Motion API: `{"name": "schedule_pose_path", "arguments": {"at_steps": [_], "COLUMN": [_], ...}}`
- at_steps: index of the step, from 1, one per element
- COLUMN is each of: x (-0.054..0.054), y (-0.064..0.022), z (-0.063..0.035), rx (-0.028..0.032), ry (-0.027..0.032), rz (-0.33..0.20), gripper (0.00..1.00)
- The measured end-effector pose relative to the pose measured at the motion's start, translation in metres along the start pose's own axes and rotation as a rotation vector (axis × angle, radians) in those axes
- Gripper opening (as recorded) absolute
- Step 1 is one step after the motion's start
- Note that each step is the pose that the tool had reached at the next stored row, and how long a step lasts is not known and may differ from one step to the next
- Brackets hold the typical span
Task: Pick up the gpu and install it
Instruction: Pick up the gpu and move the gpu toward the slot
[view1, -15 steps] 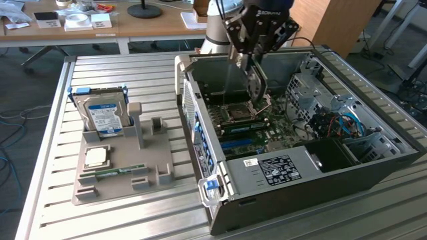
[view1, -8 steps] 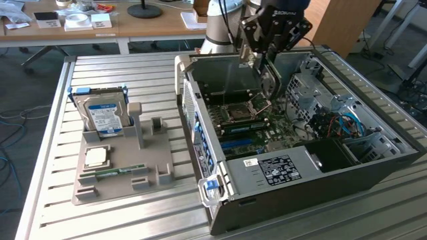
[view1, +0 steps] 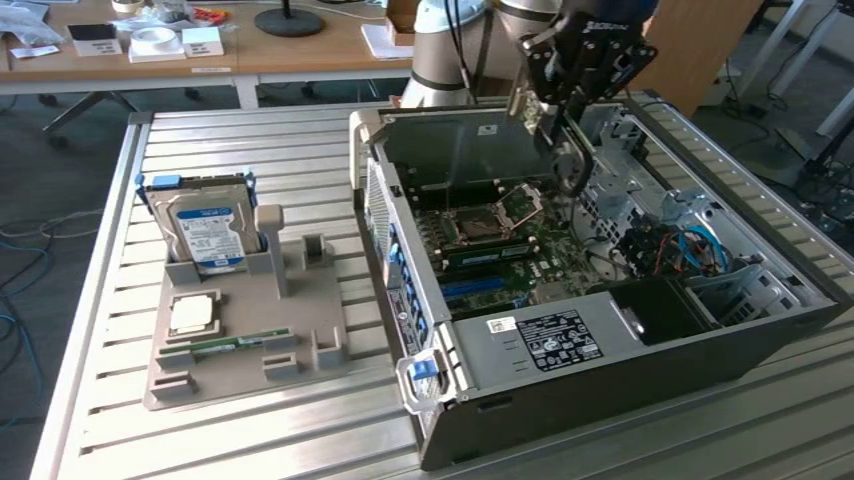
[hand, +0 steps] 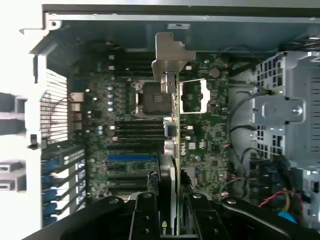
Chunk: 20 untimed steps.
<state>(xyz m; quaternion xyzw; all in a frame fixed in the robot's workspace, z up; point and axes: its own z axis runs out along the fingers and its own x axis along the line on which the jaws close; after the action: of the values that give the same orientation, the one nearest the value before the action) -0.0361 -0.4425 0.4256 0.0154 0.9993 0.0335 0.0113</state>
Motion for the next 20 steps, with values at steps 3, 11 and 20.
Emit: {"name": "schedule_pose_path", "arguments": {"at_steps": [3,11,20], "x": [-0.014,-0.05,-0.09], "y": [0.0004,0.0016,0.0027], "z": [0.0003,0.0012,0.0022], "rx": [-0.0004,-0.0011,-0.0013], "ry": [0.0001,0.0,0.0001], "rz": [0.0,0.0,0.0], "gripper": [0.27,0.27,0.27]}}
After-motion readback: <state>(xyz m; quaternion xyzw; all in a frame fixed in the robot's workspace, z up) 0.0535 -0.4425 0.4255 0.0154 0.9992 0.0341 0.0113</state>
